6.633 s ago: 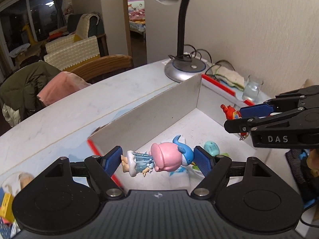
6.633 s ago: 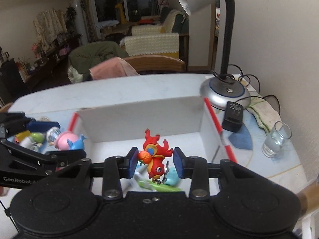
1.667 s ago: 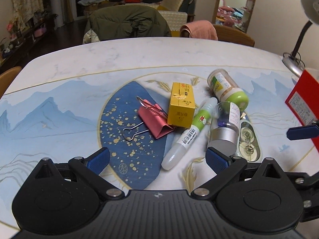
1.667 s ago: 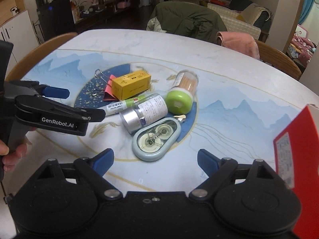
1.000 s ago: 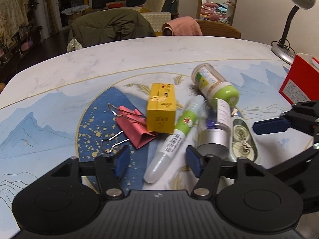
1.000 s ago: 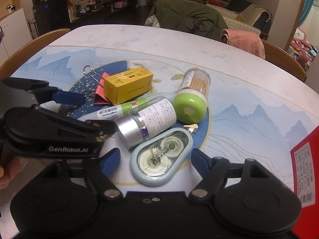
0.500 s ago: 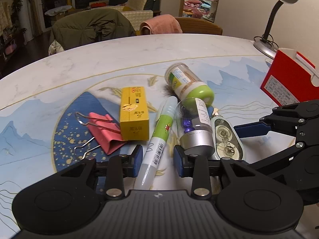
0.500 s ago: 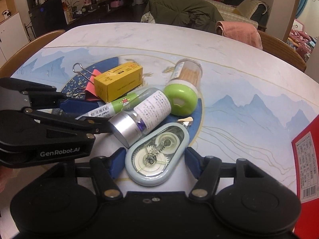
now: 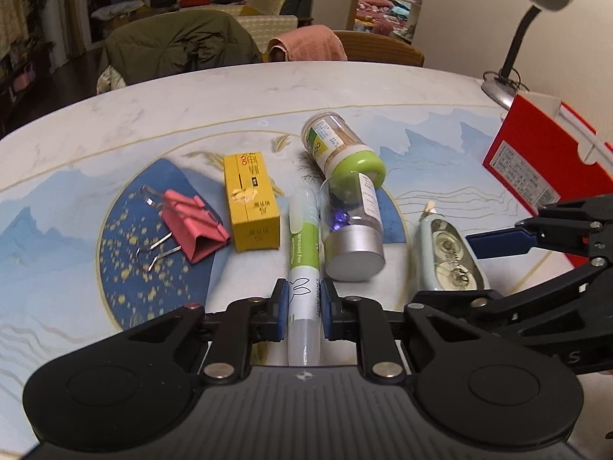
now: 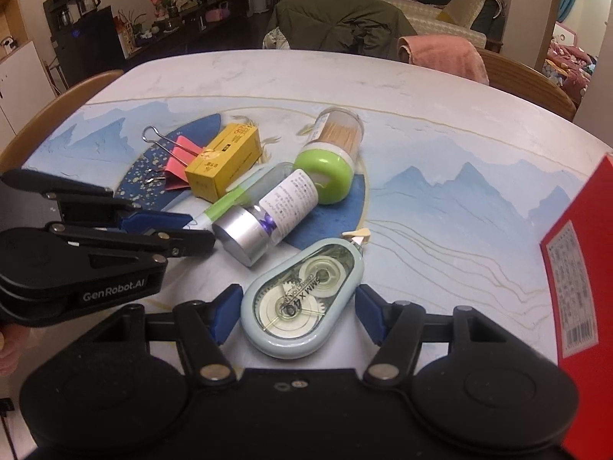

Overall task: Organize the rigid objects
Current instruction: 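Grasp the white glue stick with left tool while right tool grasps correction-tape dispenser, then carry the glue stick and tape dispenser with both tools over the shoebox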

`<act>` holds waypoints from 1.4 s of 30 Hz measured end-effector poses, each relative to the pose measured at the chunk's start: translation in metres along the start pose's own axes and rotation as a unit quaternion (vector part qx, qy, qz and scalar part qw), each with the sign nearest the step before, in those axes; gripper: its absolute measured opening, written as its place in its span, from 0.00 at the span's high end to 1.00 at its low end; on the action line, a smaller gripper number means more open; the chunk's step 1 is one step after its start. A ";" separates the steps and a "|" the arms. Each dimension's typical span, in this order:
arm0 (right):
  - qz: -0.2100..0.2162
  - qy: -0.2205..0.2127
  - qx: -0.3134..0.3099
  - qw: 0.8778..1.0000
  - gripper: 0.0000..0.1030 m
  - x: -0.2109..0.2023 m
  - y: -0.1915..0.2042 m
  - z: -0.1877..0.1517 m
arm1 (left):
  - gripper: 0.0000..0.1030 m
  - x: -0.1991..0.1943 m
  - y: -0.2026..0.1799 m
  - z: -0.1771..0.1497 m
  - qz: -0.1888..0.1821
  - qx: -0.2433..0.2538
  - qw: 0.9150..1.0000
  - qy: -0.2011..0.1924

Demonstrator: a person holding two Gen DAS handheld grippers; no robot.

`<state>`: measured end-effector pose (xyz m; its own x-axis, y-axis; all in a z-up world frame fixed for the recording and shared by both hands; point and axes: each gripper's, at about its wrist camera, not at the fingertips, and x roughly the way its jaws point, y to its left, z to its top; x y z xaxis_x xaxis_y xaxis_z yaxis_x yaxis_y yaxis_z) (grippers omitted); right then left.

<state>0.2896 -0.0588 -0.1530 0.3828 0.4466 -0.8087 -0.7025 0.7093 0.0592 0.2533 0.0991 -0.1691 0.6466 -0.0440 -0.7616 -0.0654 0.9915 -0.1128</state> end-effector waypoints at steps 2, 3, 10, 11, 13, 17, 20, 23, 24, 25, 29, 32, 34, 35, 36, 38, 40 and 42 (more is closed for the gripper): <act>0.003 -0.004 0.001 1.000 0.38 -0.010 -0.001 -0.003 | 0.84 -0.007 0.000 -0.002 -0.001 -0.010 1.000 -0.002; 0.005 -0.005 0.002 1.000 0.38 -0.014 -0.001 -0.004 | 0.84 -0.011 -0.001 -0.003 -0.002 -0.015 1.000 -0.003; 0.013 -0.012 -0.005 1.000 0.38 -0.048 -0.002 -0.013 | 0.84 -0.036 -0.009 -0.010 -0.001 -0.028 0.999 -0.014; 0.015 -0.013 -0.007 1.000 0.38 -0.053 -0.002 -0.014 | 0.84 -0.041 -0.011 -0.011 -0.001 -0.030 0.999 -0.016; 0.017 -0.018 -0.011 1.000 0.38 -0.064 -0.002 -0.017 | 0.84 -0.050 -0.014 -0.012 -0.001 -0.033 0.999 -0.020; 0.021 -0.027 -0.014 0.999 0.38 -0.087 -0.007 -0.021 | 0.84 -0.068 -0.027 -0.010 -0.007 -0.033 0.999 -0.029; 0.023 -0.036 -0.015 0.999 0.38 -0.104 -0.013 -0.023 | 0.84 -0.082 -0.042 -0.006 -0.009 -0.025 0.999 -0.035; 0.022 -0.047 -0.016 0.999 0.38 -0.121 -0.021 -0.025 | 0.84 -0.091 -0.059 0.000 -0.015 -0.018 0.999 -0.040; 0.022 -0.050 -0.015 0.998 0.38 -0.125 -0.025 -0.026 | 0.84 -0.094 -0.065 0.003 -0.017 -0.016 0.999 -0.041; 0.022 -0.054 -0.015 0.998 0.38 -0.130 -0.028 -0.026 | 0.84 -0.096 -0.072 0.005 -0.019 -0.013 0.999 -0.043; 0.017 -0.066 -0.011 0.998 0.38 -0.144 -0.045 -0.030 | 0.84 -0.102 -0.100 0.017 -0.033 0.000 0.998 -0.054; 0.013 -0.074 -0.007 0.997 0.38 -0.153 -0.060 -0.033 | 0.84 -0.102 -0.124 0.026 -0.042 0.012 0.997 -0.060; 0.009 -0.078 -0.003 0.997 0.38 -0.159 -0.072 -0.035 | 0.84 -0.100 -0.138 0.033 -0.047 0.018 0.997 -0.062; 0.006 -0.080 0.000 0.997 0.38 -0.162 -0.079 -0.037 | 0.84 -0.098 -0.145 0.037 -0.049 0.021 0.997 -0.063; 0.003 -0.082 0.003 0.997 0.38 -0.164 -0.085 -0.038 | 0.84 -0.096 -0.152 0.040 -0.051 0.024 0.996 -0.064; -0.002 -0.085 0.010 0.996 0.38 -0.169 -0.101 -0.040 | 0.84 -0.091 -0.167 0.046 -0.056 0.032 0.996 -0.064; -0.008 -0.087 0.016 0.996 0.38 -0.173 -0.116 -0.043 | 0.84 -0.086 -0.182 0.052 -0.060 0.039 0.995 -0.064; -0.014 -0.090 0.022 0.996 0.38 -0.176 -0.132 -0.045 | 0.84 -0.080 -0.198 0.057 -0.063 0.049 0.995 -0.062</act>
<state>0.2873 -0.2555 -0.0445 0.5052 0.5146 -0.6928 -0.6650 0.7438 0.0676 0.2576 -0.0863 -0.0491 0.7347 -0.1594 -0.6594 0.0929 0.9865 -0.1350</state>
